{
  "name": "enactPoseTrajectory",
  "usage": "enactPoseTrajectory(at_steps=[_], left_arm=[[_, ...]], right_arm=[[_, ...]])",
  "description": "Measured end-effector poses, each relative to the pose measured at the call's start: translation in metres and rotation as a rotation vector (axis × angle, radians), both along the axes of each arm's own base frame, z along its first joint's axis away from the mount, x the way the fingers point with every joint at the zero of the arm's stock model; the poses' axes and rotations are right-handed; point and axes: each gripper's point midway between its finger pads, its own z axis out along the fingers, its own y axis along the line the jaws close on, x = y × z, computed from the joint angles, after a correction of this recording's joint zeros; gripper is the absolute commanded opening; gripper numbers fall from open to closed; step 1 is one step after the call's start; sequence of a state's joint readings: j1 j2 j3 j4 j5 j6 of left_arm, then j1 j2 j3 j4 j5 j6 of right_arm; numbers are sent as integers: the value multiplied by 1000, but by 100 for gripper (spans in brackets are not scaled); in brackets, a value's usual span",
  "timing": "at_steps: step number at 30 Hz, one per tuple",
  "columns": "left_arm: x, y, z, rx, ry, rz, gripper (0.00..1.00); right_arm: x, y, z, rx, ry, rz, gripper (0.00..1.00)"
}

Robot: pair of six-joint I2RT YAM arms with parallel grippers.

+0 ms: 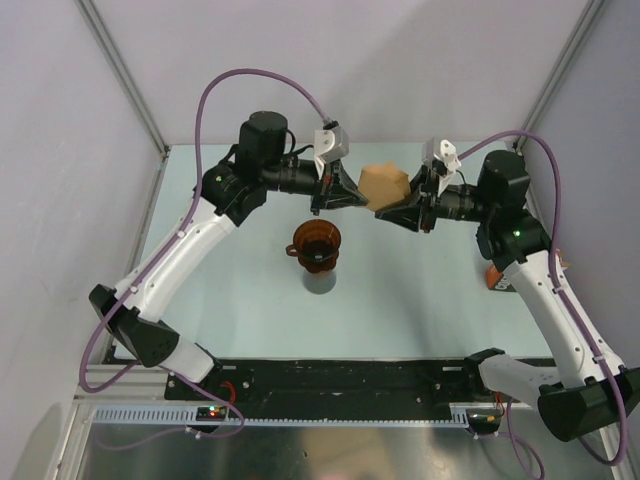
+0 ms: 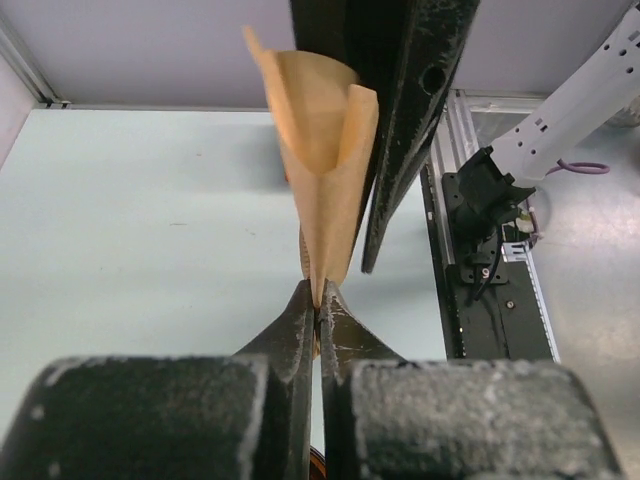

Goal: Place the coffee filter in the dripper

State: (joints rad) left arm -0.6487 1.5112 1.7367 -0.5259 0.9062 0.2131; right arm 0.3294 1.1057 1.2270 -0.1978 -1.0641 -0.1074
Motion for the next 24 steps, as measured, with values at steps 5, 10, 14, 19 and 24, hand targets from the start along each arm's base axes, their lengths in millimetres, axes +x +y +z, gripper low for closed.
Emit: enactPoseTrajectory(at_steps=[5,10,14,19,24], left_arm=[[-1,2,-5,6,-5,-4,0],[0,2,-8,10,-9,-3,0],[1,2,-8,11,-22,-4,0],[1,6,-13,16,-69,-11,0],[-3,12,-23,29,-122,-31,0]], right_arm=[[9,-20,-7,-18,40,-65,2],[6,-25,-10,-25,58,-63,0],[0,-24,-11,-27,75,-37,49],[-6,-30,-3,-21,118,-42,48],[-3,-44,25,51,181,-113,43]])
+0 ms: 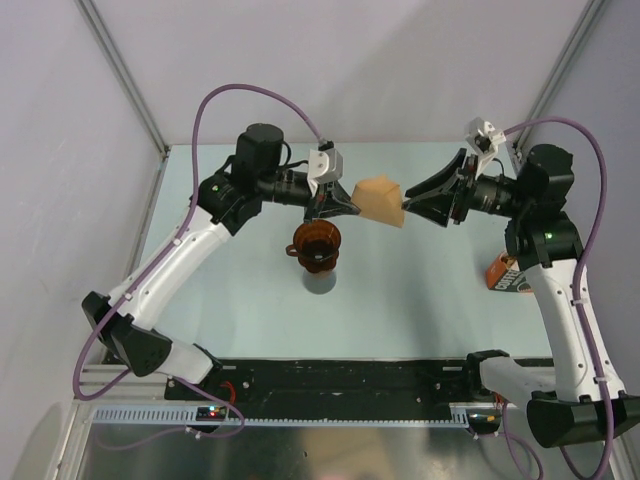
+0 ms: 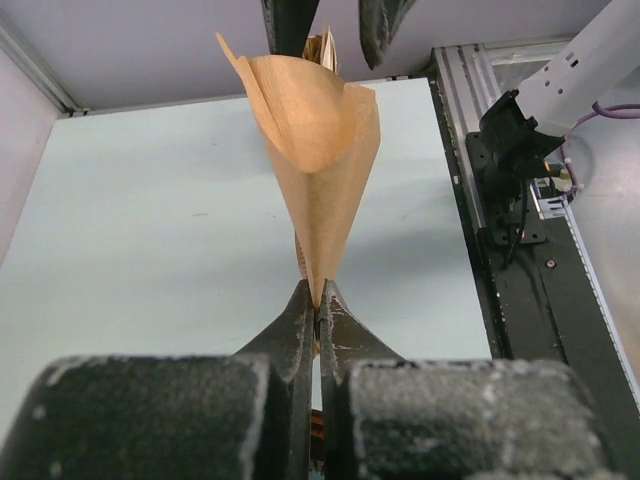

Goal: Place the coffee filter in the dripper

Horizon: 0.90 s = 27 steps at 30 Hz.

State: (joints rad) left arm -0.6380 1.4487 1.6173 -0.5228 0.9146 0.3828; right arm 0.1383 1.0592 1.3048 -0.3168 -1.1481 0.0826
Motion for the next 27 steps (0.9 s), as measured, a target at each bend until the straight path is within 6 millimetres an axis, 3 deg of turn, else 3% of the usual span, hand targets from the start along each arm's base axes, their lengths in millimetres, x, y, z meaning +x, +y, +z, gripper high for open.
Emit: enactPoseTrajectory(at_steps=[6,20,24,27], left_arm=[[0,0,1,-4,-38,-18,0],[-2,-2,4,-9,-49,-24,0],[-3,-2,6,-14,-49,-28,0],[-5,-2,7,-17,-43,-37,0]], right_arm=[[6,0,9,56,99,-20,45],[15,28,-9,11,157,-9,46],[16,30,-21,-24,158,0,67],[17,30,-26,-45,131,16,69]])
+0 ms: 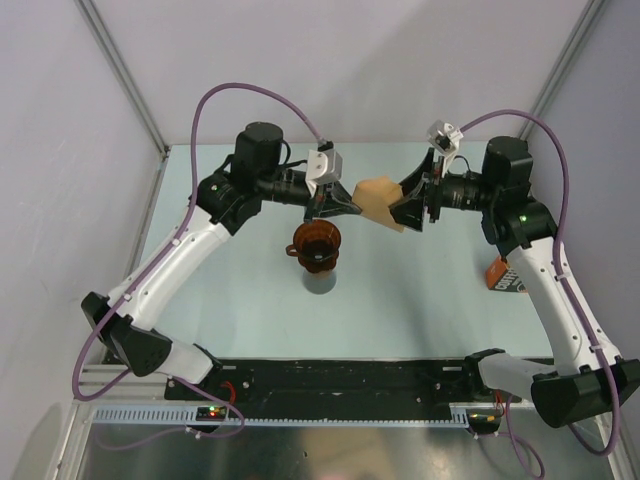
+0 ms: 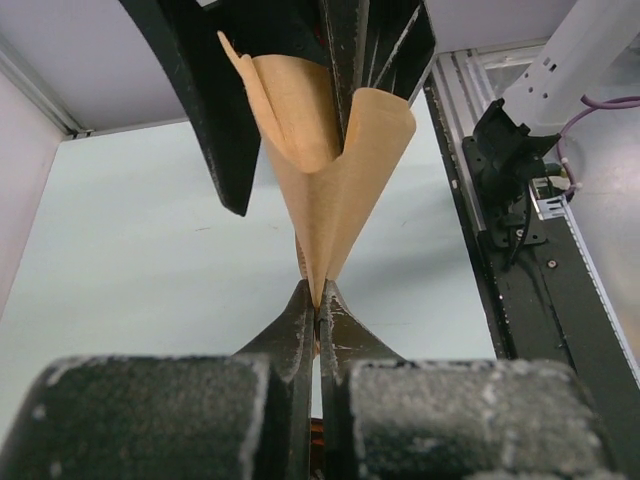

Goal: Place the coffee filter in the dripper

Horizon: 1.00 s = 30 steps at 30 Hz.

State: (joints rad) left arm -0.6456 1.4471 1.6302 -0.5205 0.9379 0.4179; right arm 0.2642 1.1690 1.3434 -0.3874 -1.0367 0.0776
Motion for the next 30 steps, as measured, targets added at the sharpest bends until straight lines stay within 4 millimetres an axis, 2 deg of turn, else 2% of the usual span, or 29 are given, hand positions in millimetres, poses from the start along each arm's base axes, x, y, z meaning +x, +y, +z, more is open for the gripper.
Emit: enactPoseTrajectory(at_steps=[3,8,14,16,19,21,27,28,30], left_arm=[[-3,0,2,-6,11,-15,0],[-7,-2,9,-21,24,-36,0],[-8,-5,11,-23,73,-47,2],[-8,-6,9,-20,89,-47,3],[-8,-7,7,-15,115,-46,7],[-8,-7,6,-13,128,-41,19],[3,-4,8,-10,137,15,88],[7,-3,8,-8,132,37,94],[17,0,6,-1,110,84,98]], right_arm=[[-2,1,0,-9,-57,33,66],[-4,5,3,-23,-175,84,51],[-8,12,3,-38,-271,128,52],[-9,13,3,-40,-286,135,39],[-11,13,4,-38,-303,150,12],[-12,14,5,-35,-303,157,3],[-11,13,4,-27,-249,142,0],[-10,12,5,-22,-223,130,0],[-3,9,5,-5,-157,96,0]])
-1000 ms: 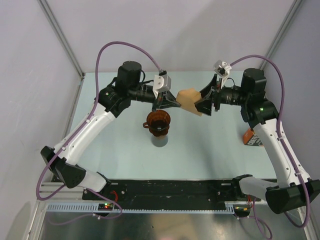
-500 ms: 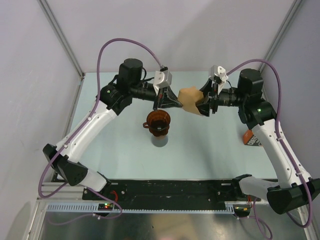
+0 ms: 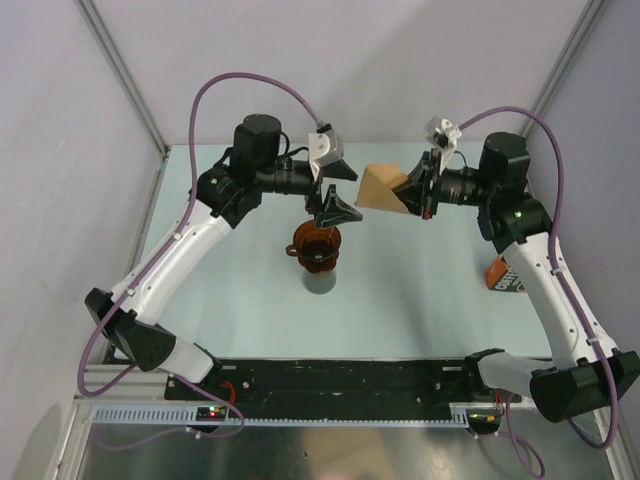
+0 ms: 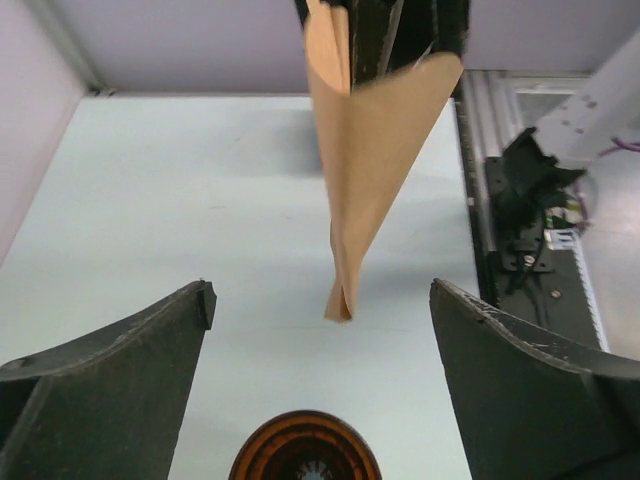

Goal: Place the coffee filter in the dripper

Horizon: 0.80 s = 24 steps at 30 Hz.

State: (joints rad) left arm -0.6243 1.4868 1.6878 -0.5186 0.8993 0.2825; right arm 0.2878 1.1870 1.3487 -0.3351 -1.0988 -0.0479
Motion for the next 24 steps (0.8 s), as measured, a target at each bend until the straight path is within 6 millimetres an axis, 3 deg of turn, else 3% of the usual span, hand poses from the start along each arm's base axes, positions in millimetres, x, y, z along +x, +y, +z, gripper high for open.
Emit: enactPoseTrajectory(at_steps=[6,12,24], left_arm=[[26,8,-5,40,-144,181,100],[41,-1,0,44,-280,291,99],[36,-22,16,-4,-373,264,65]], right_arm=[[31,-6,8,97,235,-142,0],[38,-3,21,200,407,-193,0],[35,2,32,249,470,-186,5]])
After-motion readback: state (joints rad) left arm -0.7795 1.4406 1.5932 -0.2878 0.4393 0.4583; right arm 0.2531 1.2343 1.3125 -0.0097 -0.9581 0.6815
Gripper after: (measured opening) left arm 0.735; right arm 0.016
